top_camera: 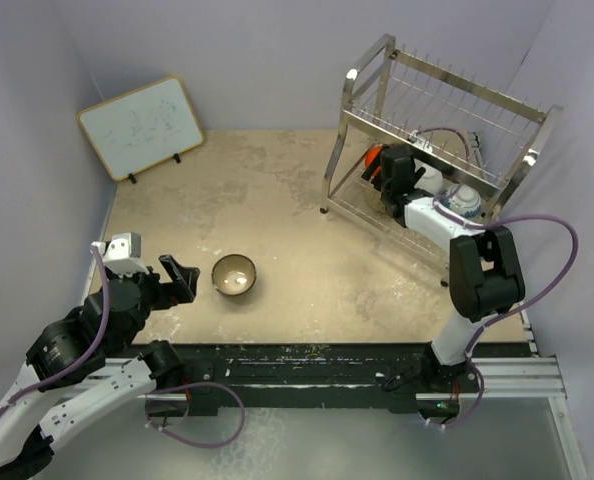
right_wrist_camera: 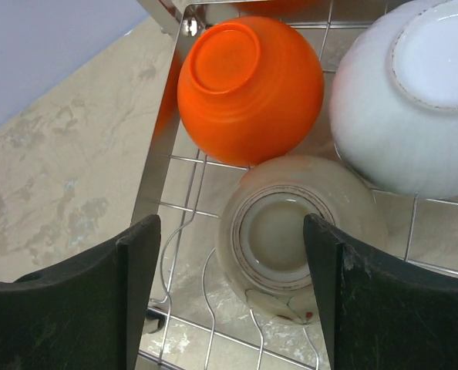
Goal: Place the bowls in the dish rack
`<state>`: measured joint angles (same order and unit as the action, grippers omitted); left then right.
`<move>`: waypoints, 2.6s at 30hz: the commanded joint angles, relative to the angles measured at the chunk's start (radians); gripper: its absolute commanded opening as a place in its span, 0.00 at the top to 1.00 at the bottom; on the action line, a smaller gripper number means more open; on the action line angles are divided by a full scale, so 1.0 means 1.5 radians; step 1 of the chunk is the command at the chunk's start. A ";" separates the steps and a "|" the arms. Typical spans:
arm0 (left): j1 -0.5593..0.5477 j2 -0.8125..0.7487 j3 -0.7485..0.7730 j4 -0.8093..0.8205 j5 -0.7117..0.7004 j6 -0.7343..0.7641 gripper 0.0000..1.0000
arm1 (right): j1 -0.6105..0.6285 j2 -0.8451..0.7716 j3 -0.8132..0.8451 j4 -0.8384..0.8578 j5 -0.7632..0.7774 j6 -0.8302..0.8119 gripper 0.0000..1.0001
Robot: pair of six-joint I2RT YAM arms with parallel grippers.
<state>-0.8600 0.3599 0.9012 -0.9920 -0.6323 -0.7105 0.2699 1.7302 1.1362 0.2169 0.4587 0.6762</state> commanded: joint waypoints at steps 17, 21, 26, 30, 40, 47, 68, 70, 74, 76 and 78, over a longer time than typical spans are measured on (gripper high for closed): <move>-0.003 -0.001 0.004 0.021 0.000 0.014 0.01 | -0.009 -0.093 -0.170 0.214 -0.123 -0.045 0.33; -0.003 0.002 0.005 0.021 0.002 0.014 0.01 | -0.009 -0.125 -0.215 0.286 -0.209 -0.043 0.32; -0.003 -0.003 0.005 0.021 0.001 0.014 0.01 | -0.009 -0.151 -0.276 0.387 -0.271 -0.037 0.32; -0.003 -0.010 0.003 0.021 0.001 0.014 0.01 | -0.009 -0.158 -0.338 0.502 -0.288 -0.011 0.30; -0.003 0.012 0.003 0.023 0.005 0.017 0.01 | -0.009 -0.106 -0.306 0.569 -0.284 0.013 0.25; -0.003 0.016 0.003 0.021 -0.001 0.012 0.01 | -0.007 -0.027 -0.264 0.601 -0.169 0.104 0.25; -0.003 0.028 0.003 0.024 0.005 0.021 0.01 | -0.006 -0.078 -0.301 0.330 0.007 0.370 0.26; -0.003 0.027 0.003 0.024 0.005 0.020 0.01 | -0.006 -0.100 -0.314 0.292 0.029 0.387 0.26; -0.003 0.022 0.003 0.024 0.004 0.019 0.01 | -0.007 -0.127 -0.329 0.283 0.022 0.360 0.26; -0.003 0.022 0.003 0.024 0.005 0.019 0.01 | -0.007 -0.141 -0.334 0.308 0.000 0.325 0.25; -0.003 0.021 0.004 0.024 0.006 0.019 0.01 | -0.007 -0.163 -0.340 0.328 -0.018 0.295 0.25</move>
<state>-0.8600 0.3988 0.9012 -0.9890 -0.6304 -0.6949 0.2634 1.5612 0.6395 0.6876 0.4282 1.1885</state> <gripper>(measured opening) 0.990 0.745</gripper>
